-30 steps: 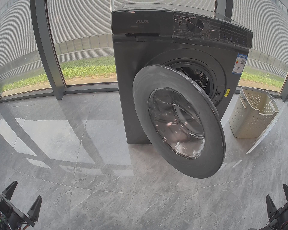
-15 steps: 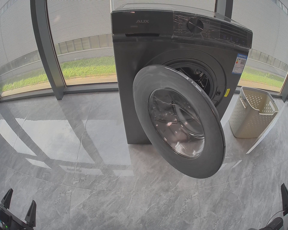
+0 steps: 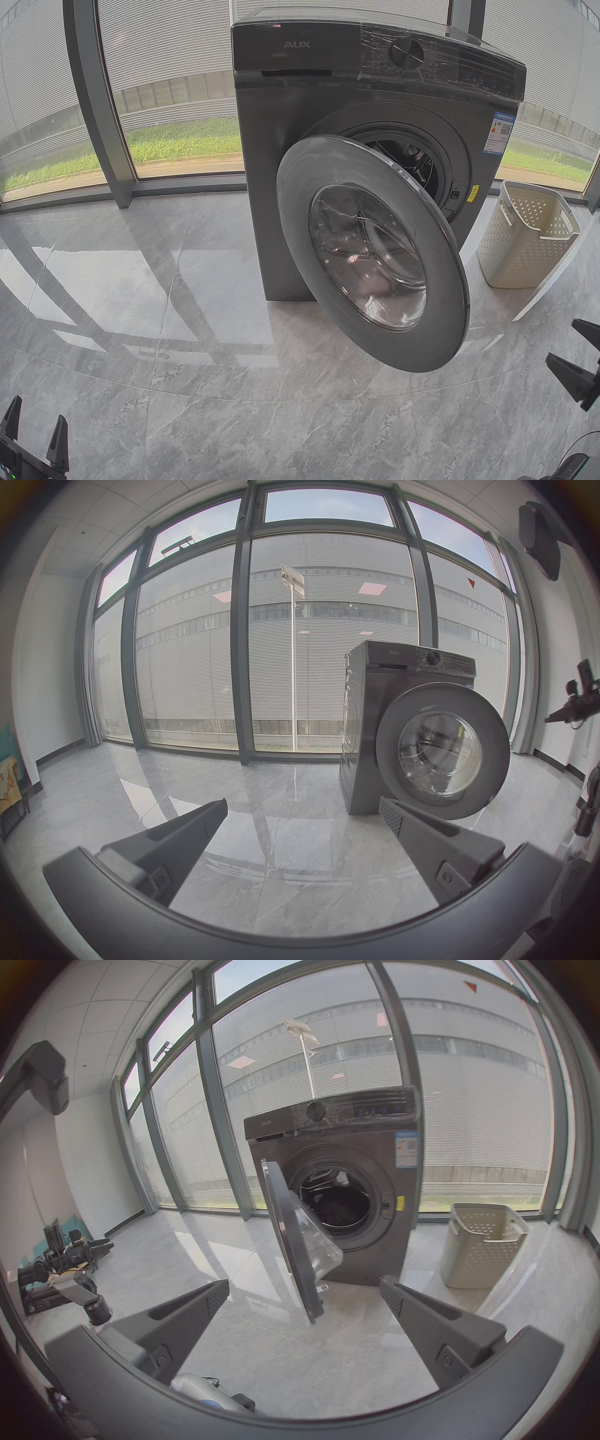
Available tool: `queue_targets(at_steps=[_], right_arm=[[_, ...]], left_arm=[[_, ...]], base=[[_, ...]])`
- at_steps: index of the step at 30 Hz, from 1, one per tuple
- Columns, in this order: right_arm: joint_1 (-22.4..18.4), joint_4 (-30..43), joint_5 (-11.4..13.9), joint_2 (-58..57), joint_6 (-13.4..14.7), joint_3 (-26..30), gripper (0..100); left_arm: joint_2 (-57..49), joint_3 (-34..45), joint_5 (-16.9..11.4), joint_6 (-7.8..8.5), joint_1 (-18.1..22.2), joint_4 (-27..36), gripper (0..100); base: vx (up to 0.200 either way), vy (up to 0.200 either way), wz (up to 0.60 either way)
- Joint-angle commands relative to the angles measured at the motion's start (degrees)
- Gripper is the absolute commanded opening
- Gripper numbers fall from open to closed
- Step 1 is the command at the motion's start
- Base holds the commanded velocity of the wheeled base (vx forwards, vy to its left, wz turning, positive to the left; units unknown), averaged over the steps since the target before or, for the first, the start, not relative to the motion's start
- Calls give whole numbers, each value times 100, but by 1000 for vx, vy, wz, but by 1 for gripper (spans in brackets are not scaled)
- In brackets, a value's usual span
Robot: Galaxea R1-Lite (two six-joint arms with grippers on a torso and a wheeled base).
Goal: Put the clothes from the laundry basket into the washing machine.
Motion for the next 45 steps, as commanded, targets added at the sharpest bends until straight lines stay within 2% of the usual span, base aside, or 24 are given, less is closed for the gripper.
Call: queue_targets(at_steps=[1, 2, 3, 4, 8, 13, 21, 24, 29, 31, 32, 34, 37, 40, 41, 45], right_arm=[[480, -1509, 372, 2663, 26, -117, 100], [550, -1746, 372, 2900, 26, -117, 100], [550, -1746, 372, 2900, 26, -117, 100], [621, -2018, 337, 3190, 34, -134, 100], [629, -2317, 302, 3709, 34, -231, 100], [594, -2335, 267, 4069, 52, -442, 100], [480, -2344, -129, 4368, 78, -785, 100], [313, -2352, -190, 4386, 78, -811, 100], [-381, -2352, -269, 4280, 52, -899, 100], [-513, -2352, -304, 4271, 43, -934, 100], [-751, -2352, -340, 4280, 52, -1022, 100], [-882, -2361, -348, 4315, 43, -1075, 100], [-1269, -2625, -454, 4509, 61, -1268, 100], [-1366, -2730, -498, 4597, 61, -1303, 100], [-1577, -2976, -507, 4684, 34, -1268, 100], [-1559, -3012, -471, 4623, -1, -1031, 100]], left_arm=[[-116, 101, -277, -13, 63, 124, 100], [-116, 101, -497, 110, 63, 274, 100], [-116, 101, -497, 110, 63, 274, 100], [-116, 66, -682, 269, 63, 388, 100], [-116, 66, -629, 163, 55, 379, 100], [-116, 92, -611, 190, 55, 291, 100], [-116, 92, -620, 154, 55, 291, 100], [-116, 92, -611, 154, 55, 291, 100], [-116, 92, -611, 172, 55, 291, 100], [-116, 92, -620, 181, 55, 291, 100], [-116, 92, -620, 181, 55, 291, 100], [-116, 92, -620, 181, 55, 291, 100], [-116, 92, -620, 181, 55, 291, 100], [-116, 92, -620, 181, 55, 291, 100], [-116, 92, -620, 172, 55, 291, 100], [-116, 92, -620, 172, 55, 291, 100]], base=[[0, 0, 0], [0, 0, 0], [0, 0, 0], [0, 0, 0], [0, 0, 0], [0, 0, 0], [0, 0, 0], [0, 0, 0], [0, 0, 0], [0, 0, 0], [0, 0, 0], [0, 0, 0], [0, 0, 0], [0, -133, 0], [0, -200, 0], [0, -200, 0]])
